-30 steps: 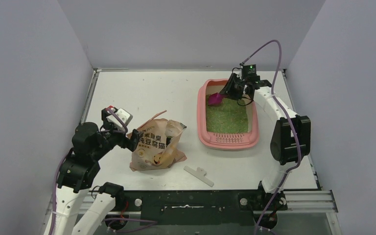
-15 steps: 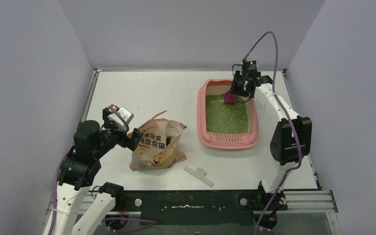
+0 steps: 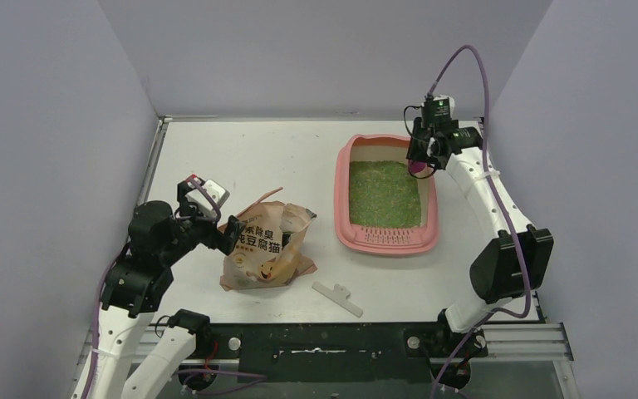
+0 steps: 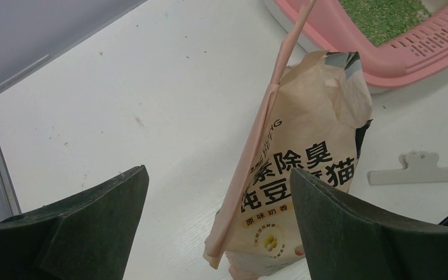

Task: Fill the litter box with clean litter
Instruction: 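Pour the cat litter into the litter box, then scoop the cat litter from the cat litter bag.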

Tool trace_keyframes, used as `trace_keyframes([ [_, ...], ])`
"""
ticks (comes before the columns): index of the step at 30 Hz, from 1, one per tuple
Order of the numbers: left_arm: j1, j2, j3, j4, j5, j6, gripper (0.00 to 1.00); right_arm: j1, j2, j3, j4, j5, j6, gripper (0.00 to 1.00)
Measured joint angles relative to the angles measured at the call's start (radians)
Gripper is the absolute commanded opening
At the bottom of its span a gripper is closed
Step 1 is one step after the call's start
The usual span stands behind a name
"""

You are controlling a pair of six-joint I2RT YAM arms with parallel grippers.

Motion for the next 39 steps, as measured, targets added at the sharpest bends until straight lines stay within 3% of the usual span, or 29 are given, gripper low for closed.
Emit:
trace_keyframes([
  [5,0.0,0.008,0.0,0.0,0.011,-0.003,0.9,0.006,-0.063,-0.002,-0.016,-0.036,0.002,0.0],
  [12,0.0,0.008,0.003,0.005,0.026,-0.021,0.9,-0.007,-0.169,-0.052,-0.032,-0.203,0.031,0.0],
  [24,0.0,0.047,0.032,0.012,0.064,-0.018,0.9,-0.172,-0.308,-0.144,0.01,-0.733,0.145,0.0],
  [29,0.0,0.166,0.182,-0.033,0.066,-0.002,0.9,-0.124,-0.308,-0.17,0.072,-0.909,0.203,0.0],
  [39,0.0,0.315,0.285,-0.218,0.077,0.004,0.9,0.088,-0.282,-0.176,0.172,-1.0,0.277,0.0],
])
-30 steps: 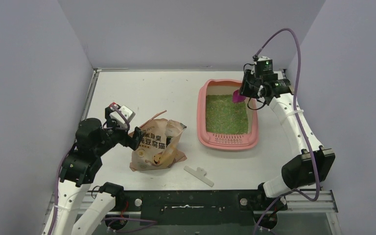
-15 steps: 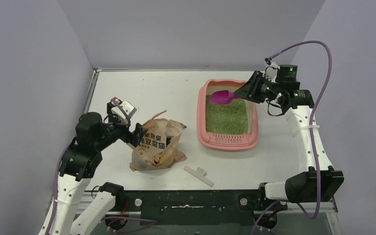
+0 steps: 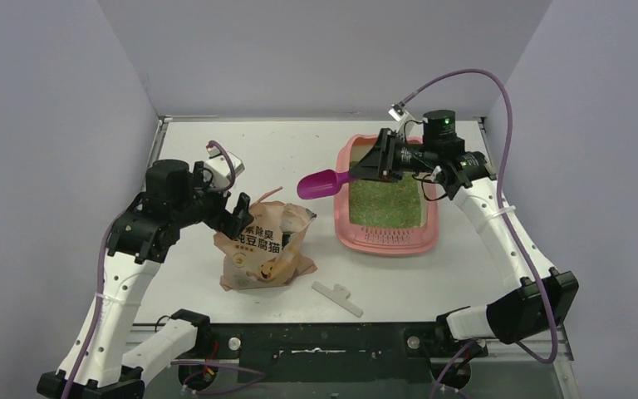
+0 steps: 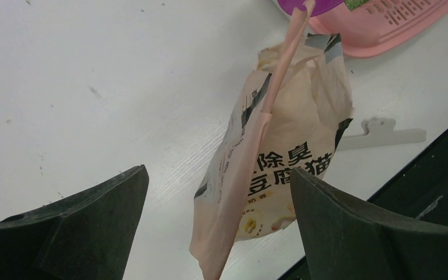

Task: Fill the litter box with clean litter
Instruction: 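Scoop the cat litter from the cat litter bag.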

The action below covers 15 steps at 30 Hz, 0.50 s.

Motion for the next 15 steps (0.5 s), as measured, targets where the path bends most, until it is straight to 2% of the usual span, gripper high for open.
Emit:
trace_keyframes([
  [4,0.0,0.013,0.006,-0.063,0.005,-0.007,0.91,0.044,0.038,0.002,-0.009,0.002,-0.006,0.0],
  [12,0.0,0.014,0.005,-0.097,-0.008,-0.017,0.91,0.144,0.109,0.053,-0.143,0.028,-0.082,0.0],
  [15,0.0,0.009,-0.001,-0.102,-0.028,-0.003,0.88,0.171,0.116,0.063,-0.163,0.037,-0.093,0.0],
])
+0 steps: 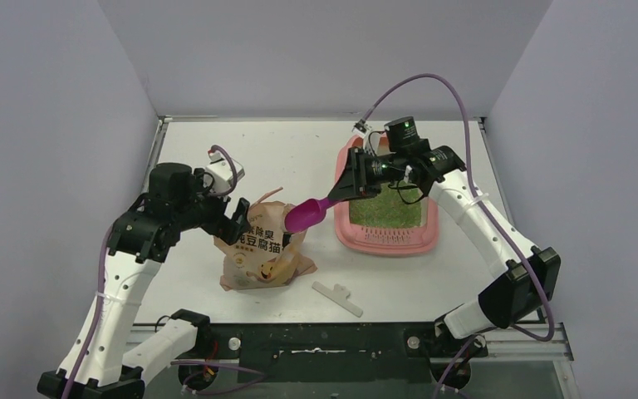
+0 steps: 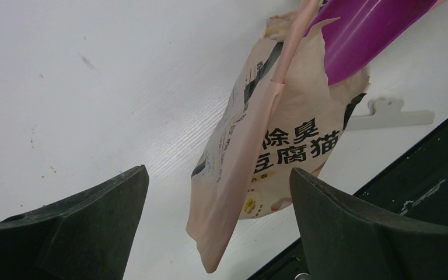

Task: Fill the litter box with clean litter
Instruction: 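Scoop the cat litter from the cat litter bag.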

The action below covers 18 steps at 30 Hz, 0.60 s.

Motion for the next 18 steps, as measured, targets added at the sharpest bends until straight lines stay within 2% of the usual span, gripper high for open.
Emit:
trace_keyframes([
  [9,0.0,0.048,-0.02,-0.001,0.008,0.009,0.65,0.066,0.097,0.069,-0.018,0.043,-0.016,0.0],
  [14,0.0,0.066,-0.051,0.005,0.046,0.013,0.46,0.126,0.172,0.099,-0.022,0.061,-0.018,0.0],
  [18,0.0,0.051,-0.081,0.012,0.07,0.026,0.23,0.178,0.224,0.121,-0.033,0.072,-0.024,0.0],
])
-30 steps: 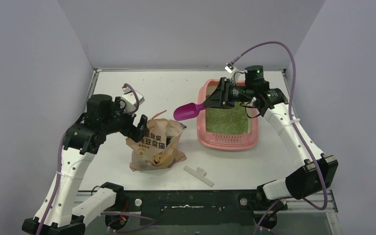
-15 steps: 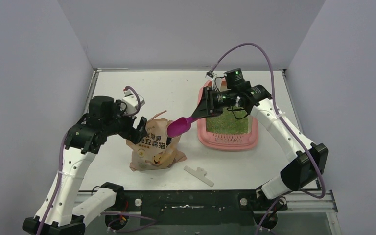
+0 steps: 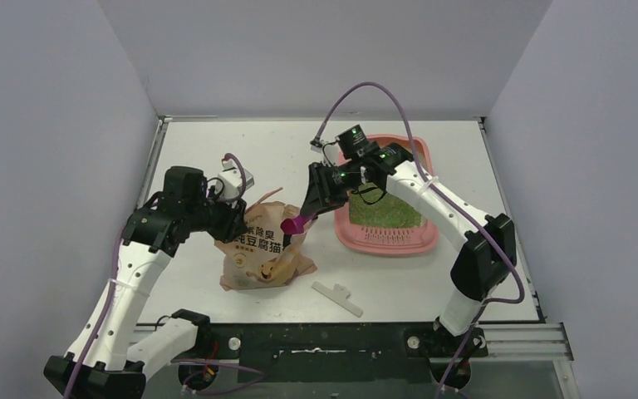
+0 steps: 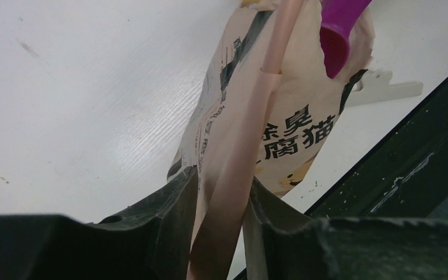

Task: Fill the litter box with clean litter
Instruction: 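Scoop the cat litter from the cat litter bag.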

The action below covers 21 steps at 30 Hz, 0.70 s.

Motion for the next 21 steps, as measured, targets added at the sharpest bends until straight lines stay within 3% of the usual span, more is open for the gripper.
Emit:
trace_keyframes([
  [3,0.0,-0.032,-0.034,0.003,0.019,0.018,0.01,0.036,0.037,0.023,-0.027,0.015,-0.018,0.0],
  [13,0.0,-0.142,-0.112,0.025,0.075,0.066,0.0,0.066,0.066,0.167,-0.174,0.186,-0.08,0.0],
  [21,0.0,-0.151,-0.118,0.024,0.098,0.08,0.0,0.095,0.1,0.185,-0.195,0.19,-0.103,0.0],
])
